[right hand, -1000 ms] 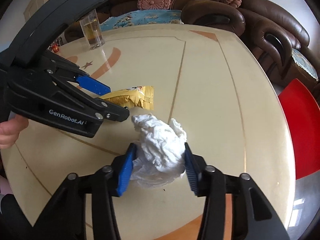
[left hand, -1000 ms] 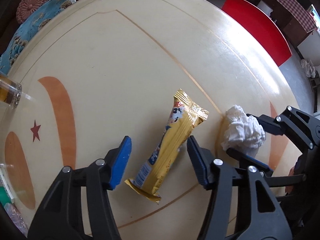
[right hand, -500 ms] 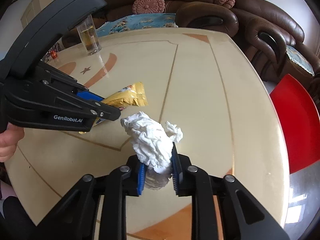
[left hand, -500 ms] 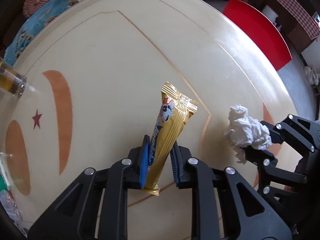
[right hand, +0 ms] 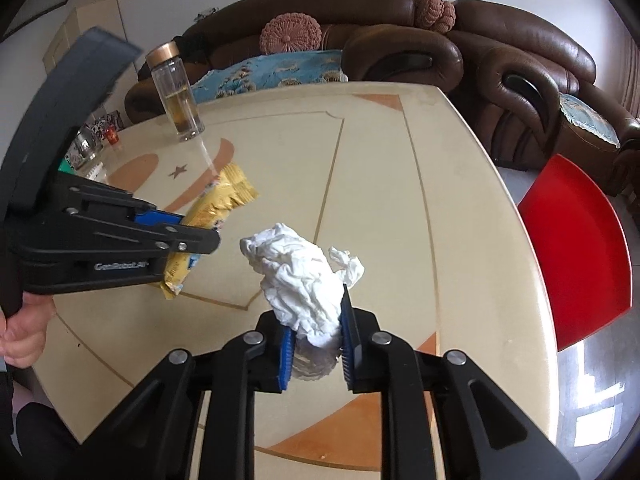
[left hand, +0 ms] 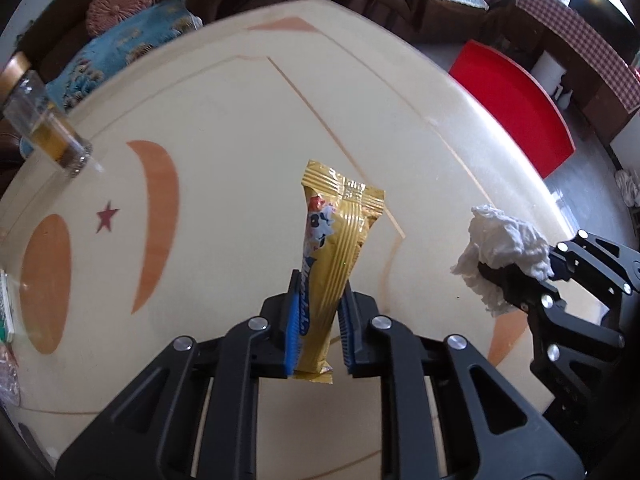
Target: Collect trash
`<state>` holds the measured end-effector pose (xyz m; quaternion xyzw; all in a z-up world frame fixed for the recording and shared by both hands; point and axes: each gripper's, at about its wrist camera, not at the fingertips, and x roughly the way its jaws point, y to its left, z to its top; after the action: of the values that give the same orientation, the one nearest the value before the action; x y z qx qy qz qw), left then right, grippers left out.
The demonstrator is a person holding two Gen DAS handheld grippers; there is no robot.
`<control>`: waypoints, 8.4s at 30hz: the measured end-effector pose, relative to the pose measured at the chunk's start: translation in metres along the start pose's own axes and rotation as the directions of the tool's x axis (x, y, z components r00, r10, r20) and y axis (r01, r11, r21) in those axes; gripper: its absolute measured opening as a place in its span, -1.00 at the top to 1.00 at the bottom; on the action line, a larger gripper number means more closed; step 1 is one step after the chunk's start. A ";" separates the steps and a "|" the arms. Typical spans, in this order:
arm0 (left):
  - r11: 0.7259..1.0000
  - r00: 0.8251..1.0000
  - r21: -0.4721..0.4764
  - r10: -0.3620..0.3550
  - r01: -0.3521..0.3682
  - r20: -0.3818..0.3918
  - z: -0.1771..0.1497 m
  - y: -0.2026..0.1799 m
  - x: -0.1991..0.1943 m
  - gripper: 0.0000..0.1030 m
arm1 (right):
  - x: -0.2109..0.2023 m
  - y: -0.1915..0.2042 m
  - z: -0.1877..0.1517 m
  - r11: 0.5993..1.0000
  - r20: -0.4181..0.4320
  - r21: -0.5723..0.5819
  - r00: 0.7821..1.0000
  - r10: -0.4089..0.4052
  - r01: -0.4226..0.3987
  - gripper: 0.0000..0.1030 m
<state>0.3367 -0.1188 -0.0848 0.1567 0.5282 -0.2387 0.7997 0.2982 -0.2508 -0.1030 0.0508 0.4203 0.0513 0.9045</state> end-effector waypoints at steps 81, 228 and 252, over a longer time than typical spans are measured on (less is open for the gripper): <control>0.999 0.990 0.005 -0.048 0.048 0.134 -0.270 -0.098 -0.150 0.66 | -0.226 0.109 -0.179 0.998 0.004 -0.067 1.000 -0.009 0.009 0.63; 0.904 0.833 -0.372 0.366 -0.212 0.414 -0.298 -0.119 -0.297 -0.88 | -0.408 0.138 -0.190 0.940 0.415 0.098 0.845 -0.338 0.328 -0.86; 0.892 0.830 -0.400 0.381 -0.213 0.408 -0.302 -0.103 -0.301 -0.88 | -0.403 0.138 -0.187 0.938 0.404 0.088 0.848 -0.342 0.336 -0.86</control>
<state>-0.0507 0.0117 0.0740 0.0352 0.3171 -0.0465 0.9466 -0.1106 -0.1598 0.0996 -0.0082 0.2224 -0.1240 0.9670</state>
